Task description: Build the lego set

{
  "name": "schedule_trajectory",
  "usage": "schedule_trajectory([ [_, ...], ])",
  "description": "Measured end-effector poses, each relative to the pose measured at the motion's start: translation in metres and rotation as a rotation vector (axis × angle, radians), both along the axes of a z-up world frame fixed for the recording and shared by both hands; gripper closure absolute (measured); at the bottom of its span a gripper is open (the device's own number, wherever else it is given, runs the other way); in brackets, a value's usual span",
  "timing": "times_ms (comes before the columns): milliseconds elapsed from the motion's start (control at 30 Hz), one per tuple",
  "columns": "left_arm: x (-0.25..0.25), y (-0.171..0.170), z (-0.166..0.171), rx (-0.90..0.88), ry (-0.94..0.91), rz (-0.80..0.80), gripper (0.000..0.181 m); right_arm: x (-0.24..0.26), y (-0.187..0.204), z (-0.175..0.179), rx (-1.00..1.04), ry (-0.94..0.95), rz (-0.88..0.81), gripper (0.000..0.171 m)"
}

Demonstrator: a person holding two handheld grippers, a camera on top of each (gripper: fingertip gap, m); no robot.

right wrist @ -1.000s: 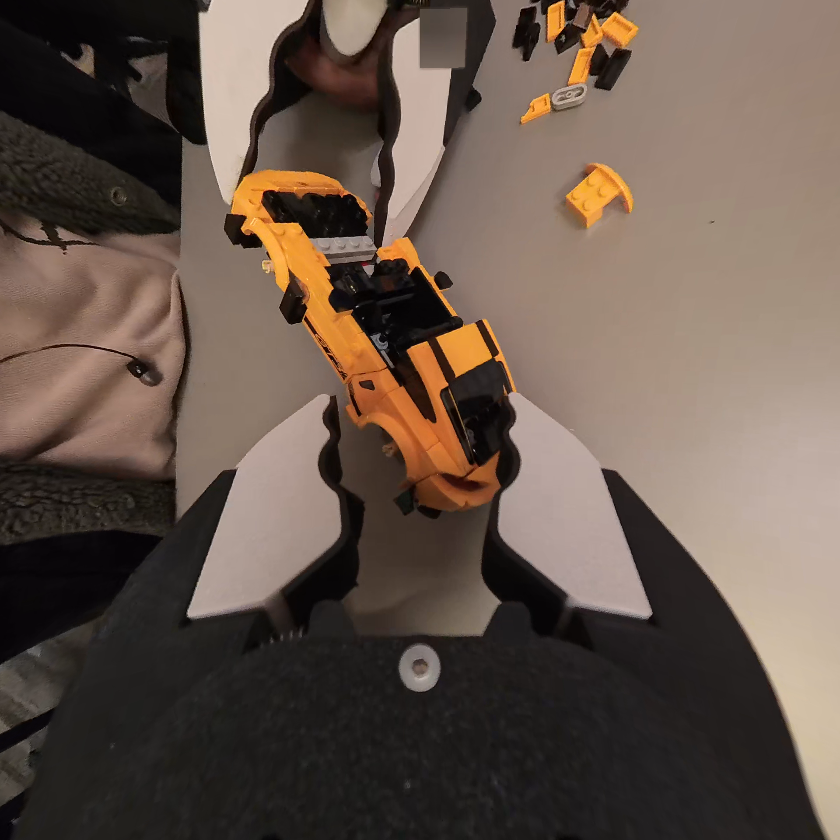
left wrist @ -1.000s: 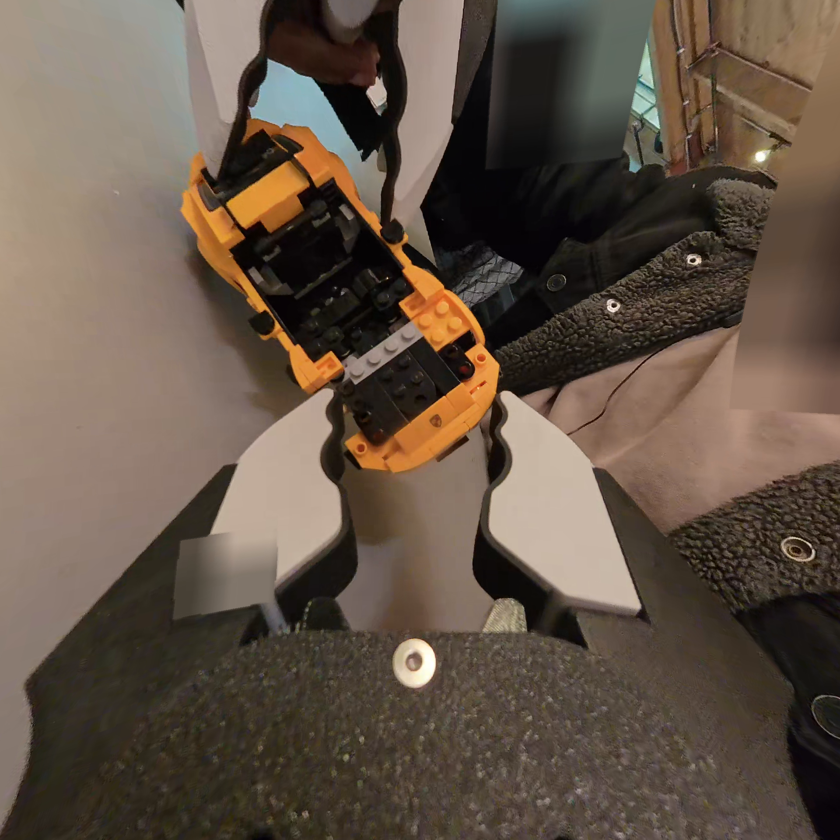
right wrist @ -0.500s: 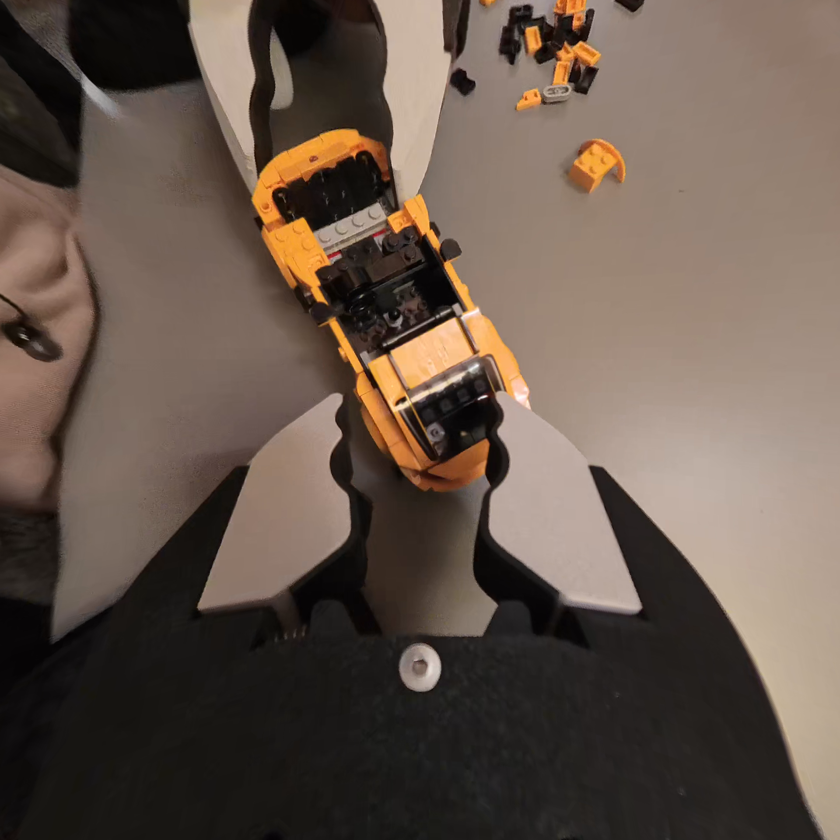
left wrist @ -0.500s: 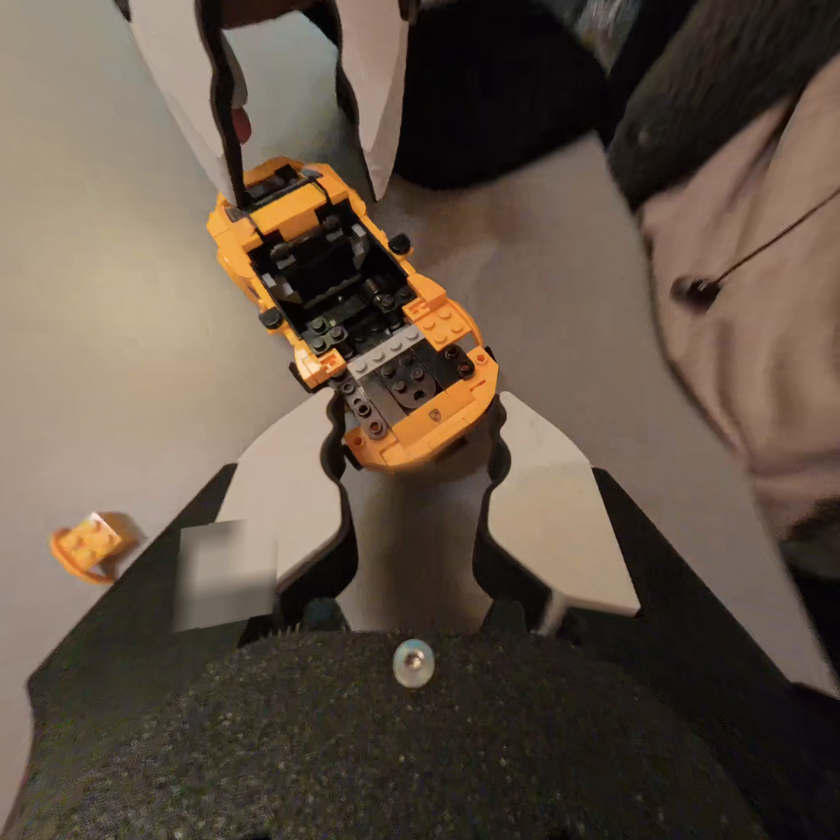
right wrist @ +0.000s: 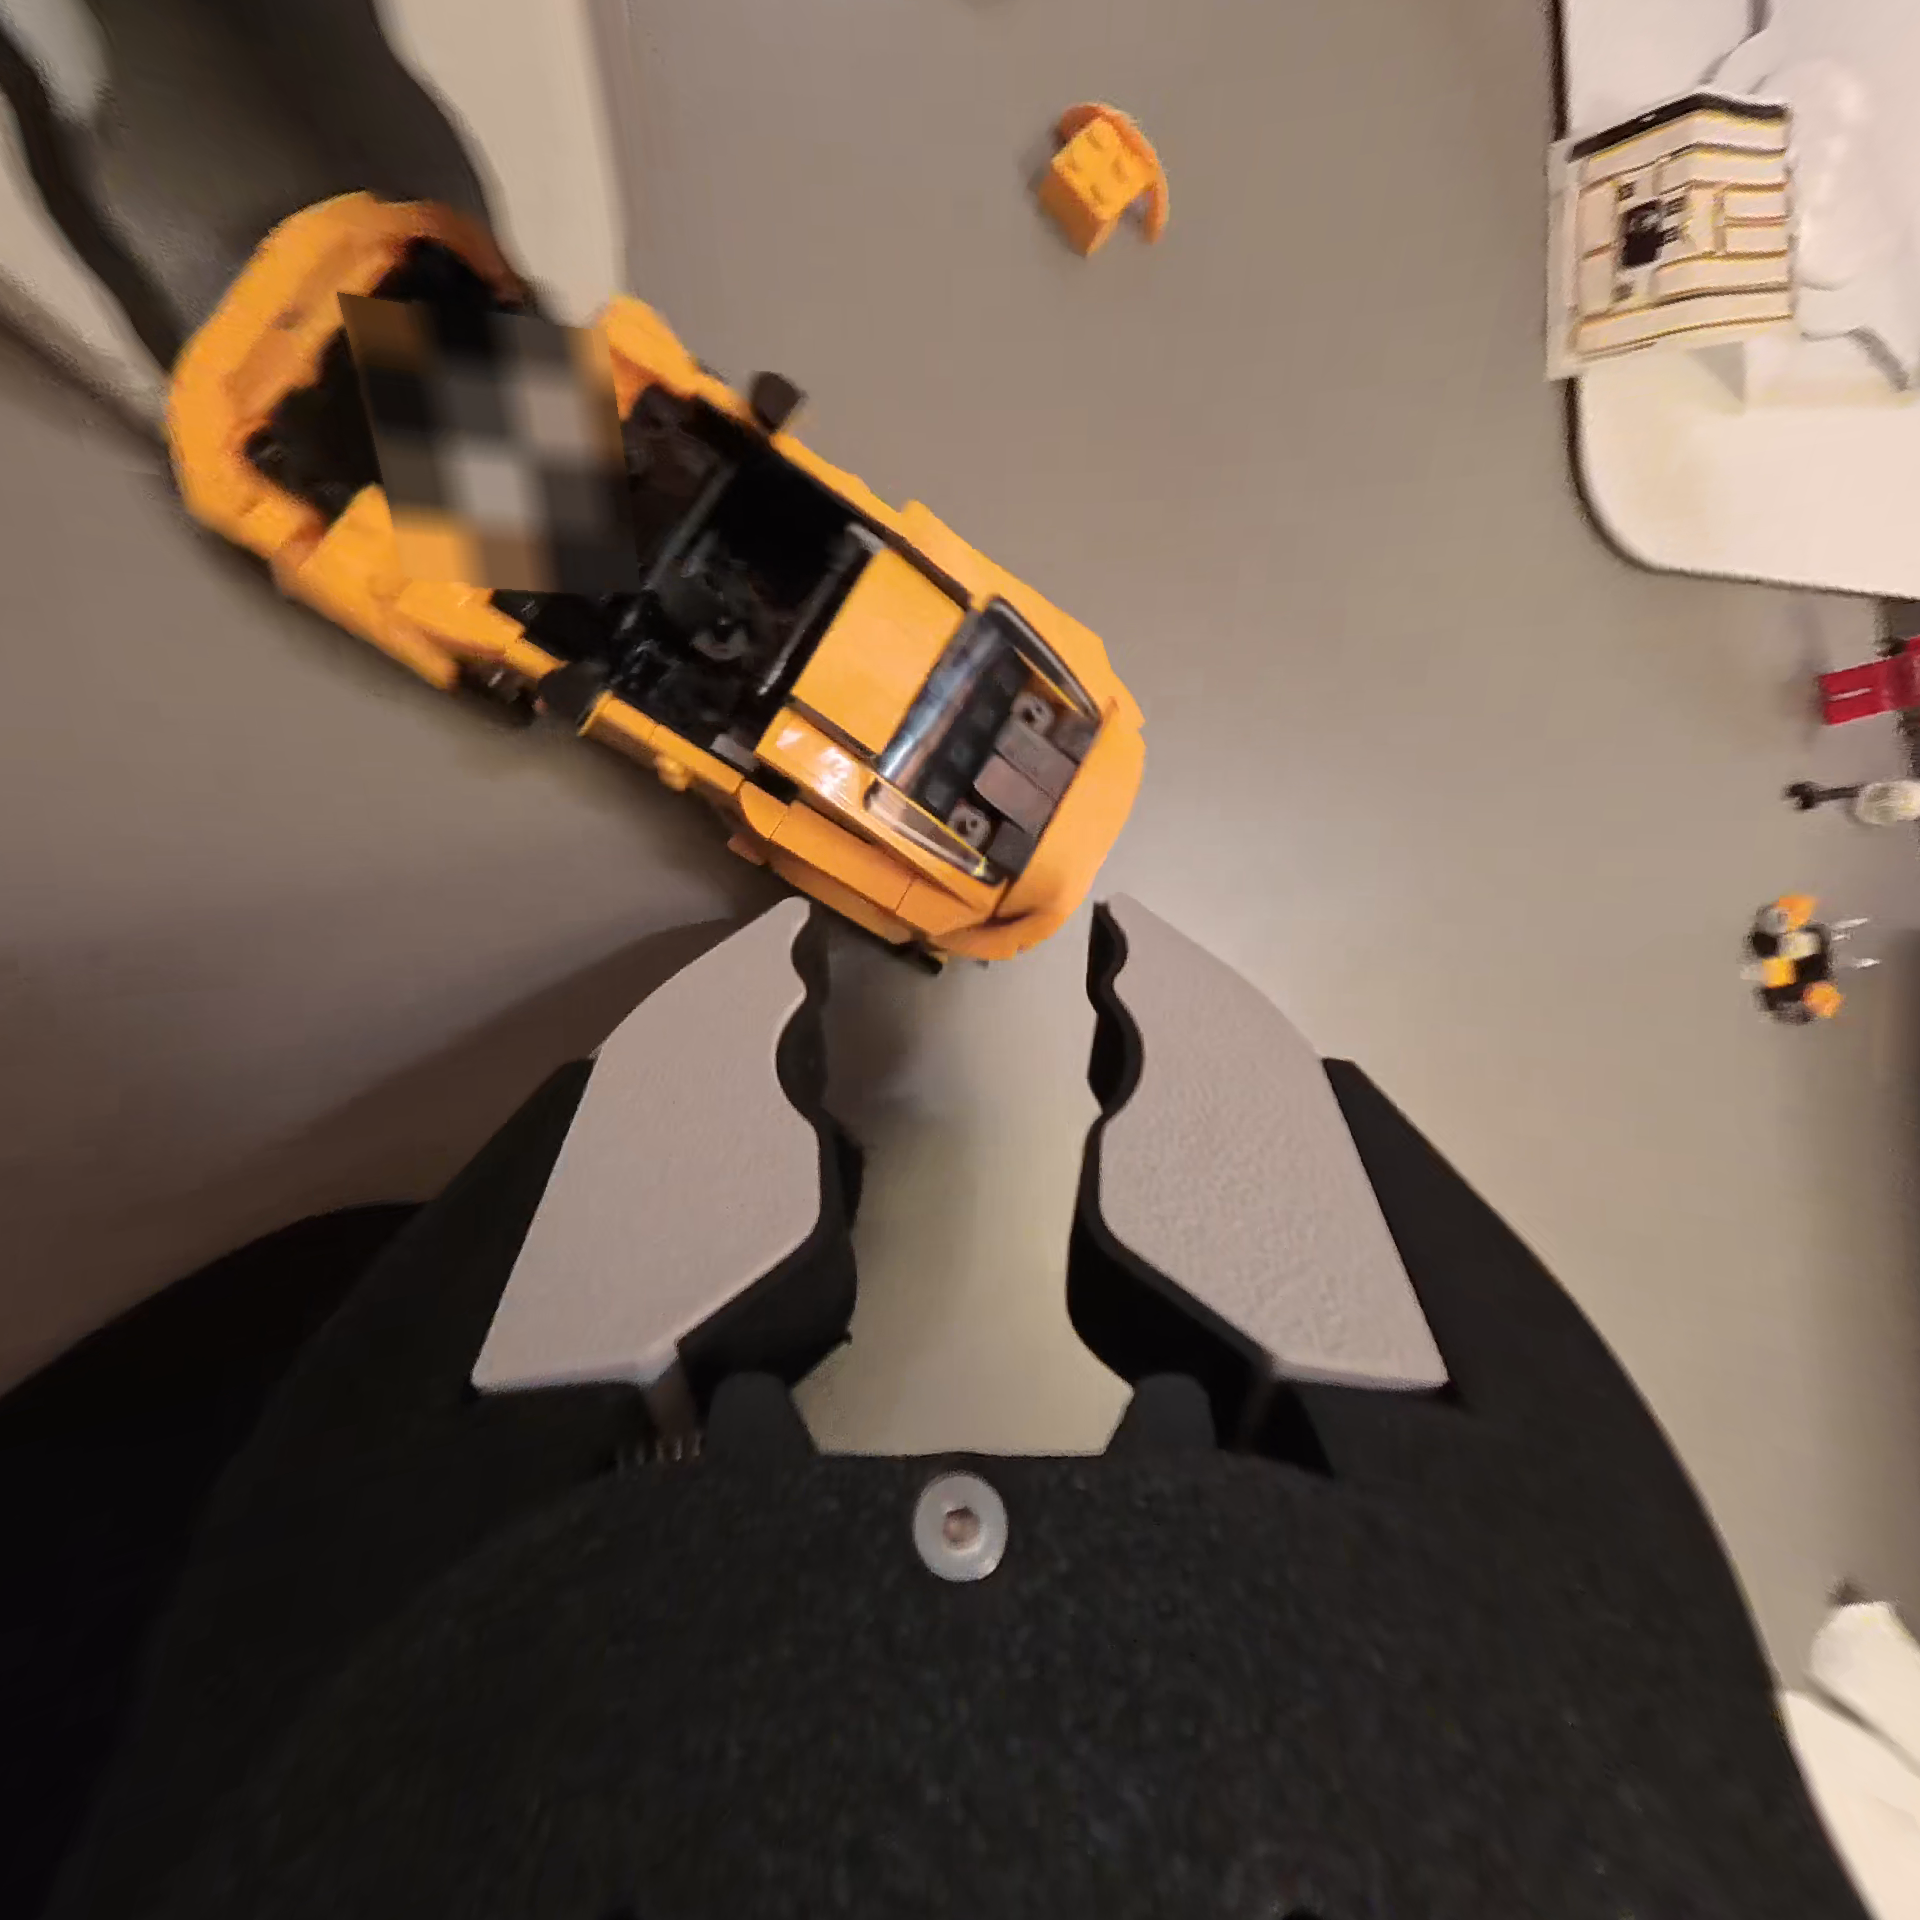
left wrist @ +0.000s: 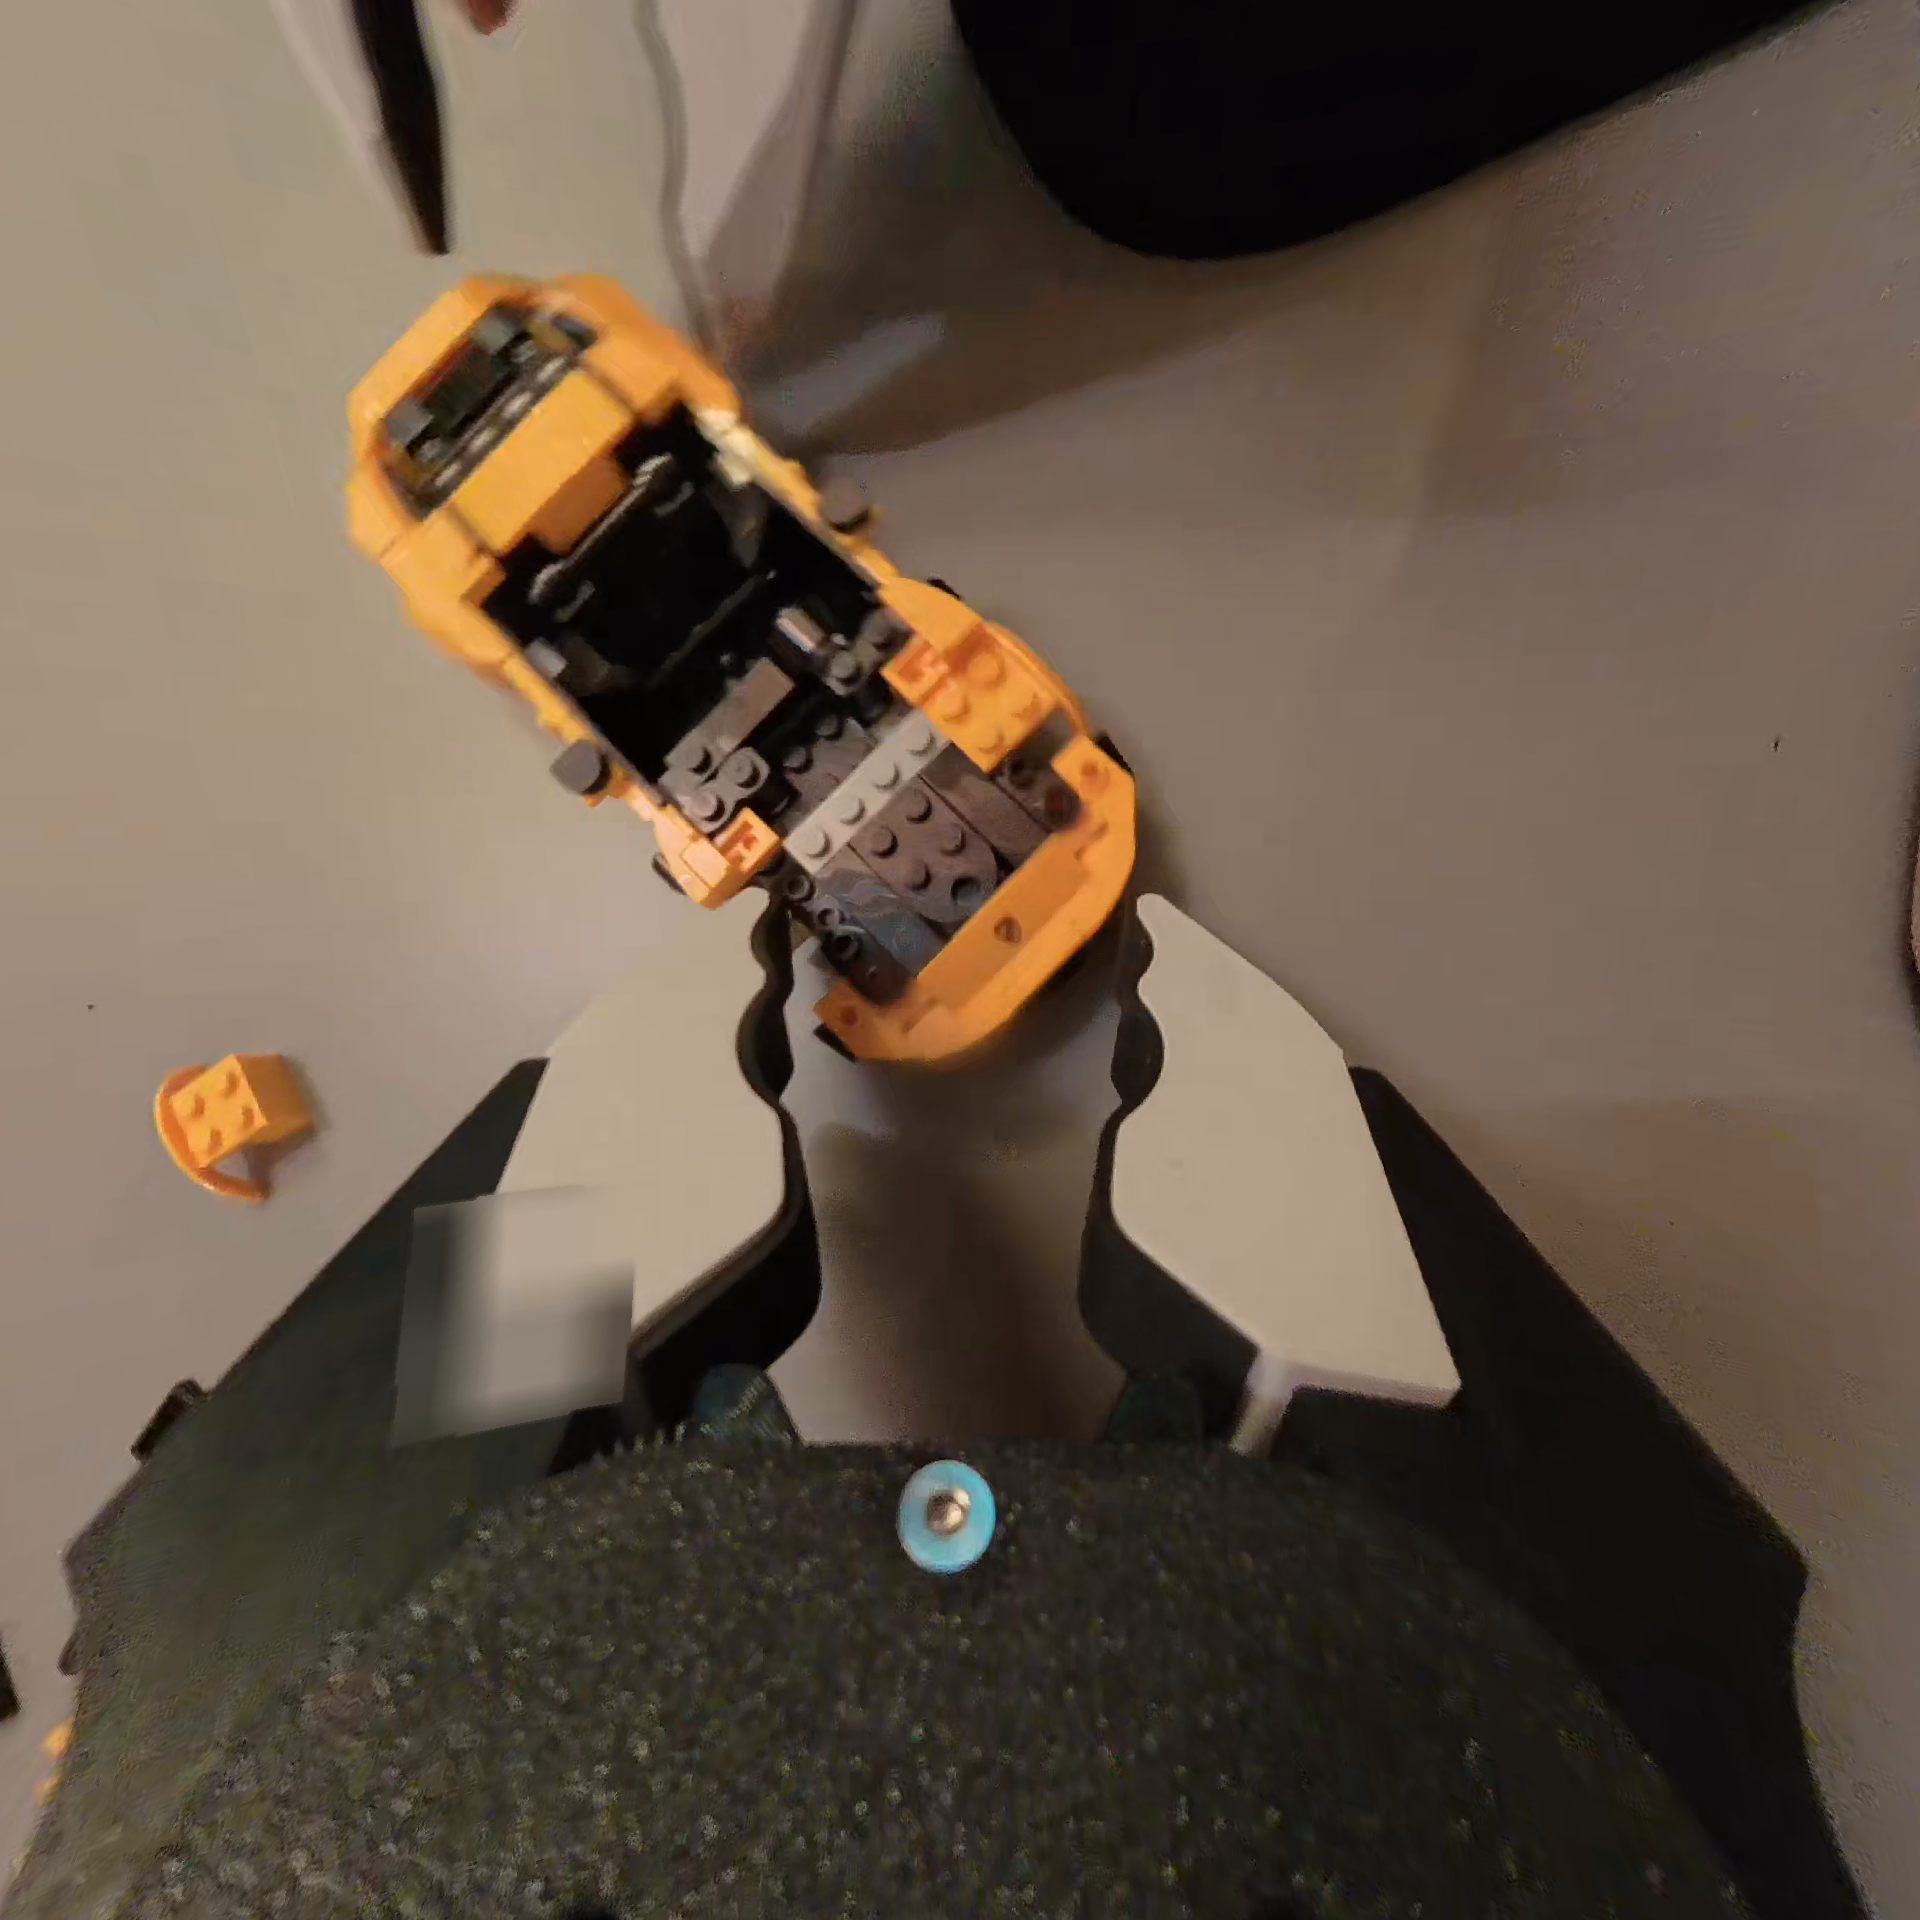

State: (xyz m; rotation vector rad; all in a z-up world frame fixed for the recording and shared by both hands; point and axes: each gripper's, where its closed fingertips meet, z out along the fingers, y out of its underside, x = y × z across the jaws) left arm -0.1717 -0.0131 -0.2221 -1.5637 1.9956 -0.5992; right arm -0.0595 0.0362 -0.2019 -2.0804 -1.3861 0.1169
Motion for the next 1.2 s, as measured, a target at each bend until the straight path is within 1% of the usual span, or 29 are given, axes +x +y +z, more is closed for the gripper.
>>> schedule_trajectory([
  [133,0.009,-0.018,0.000,-0.017,-0.027,0.019,0.119,0.000,0.035,-0.004,-0.014,-0.047,0.076,0.122],
  [267,0.031,-0.034,0.002,-0.057,-0.069,0.000,0.120,-0.018,0.064,-0.011,-0.029,-0.029,0.151,0.128],
  [333,0.045,-0.036,0.001,-0.045,-0.076,-0.008,0.123,-0.031,0.077,-0.011,-0.011,-0.007,0.176,0.130],
  [433,0.068,-0.034,0.000,-0.039,-0.079,-0.019,0.121,-0.045,0.099,-0.007,0.040,-0.006,0.147,0.132],
  [467,0.071,-0.032,0.004,-0.045,-0.083,-0.017,0.124,-0.043,0.106,-0.004,0.074,-0.030,0.124,0.132],
  [533,0.067,-0.026,0.026,-0.072,-0.157,-0.001,0.132,-0.032,0.112,0.009,0.145,-0.019,0.058,0.132],
  [600,0.050,-0.001,0.054,-0.066,-0.247,0.071,0.137,-0.024,0.096,0.021,0.115,0.071,-0.006,0.132],
  [667,0.024,0.043,0.071,-0.080,-0.290,0.206,0.140,-0.018,0.063,0.027,0.055,0.138,-0.026,0.124],
  [733,-0.002,0.082,0.068,-0.161,-0.242,0.299,0.138,-0.015,0.024,0.025,-0.030,0.161,-0.031,0.106],
  [767,-0.012,0.098,0.062,-0.184,-0.207,0.302,0.140,-0.014,0.004,0.021,-0.079,0.155,-0.034,0.097],
  [800,-0.020,0.114,0.054,-0.166,-0.173,0.293,0.143,-0.013,-0.011,0.016,-0.107,0.141,-0.044,0.092],
  [833,-0.025,0.128,0.044,-0.127,-0.123,0.267,0.144,-0.014,-0.023,0.011,-0.112,0.129,-0.052,0.089],
  [900,-0.028,0.142,0.026,-0.070,-0.021,0.165,0.142,-0.013,-0.036,0.000,-0.110,0.092,-0.086,0.089],
  [1000,-0.019,0.151,0.010,-0.019,0.093,0.013,0.134,-0.004,-0.032,-0.013,-0.092,0.054,-0.135,0.091],
  [1100,-0.010,0.147,0.005,-0.024,0.184,-0.152,0.128,-0.001,-0.026,-0.014,-0.140,0.099,-0.134,0.096],
  [1200,-0.013,0.141,0.001,-0.048,0.300,-0.285,0.126,0.005,-0.019,-0.015,-0.170,0.097,-0.108,0.099],
])
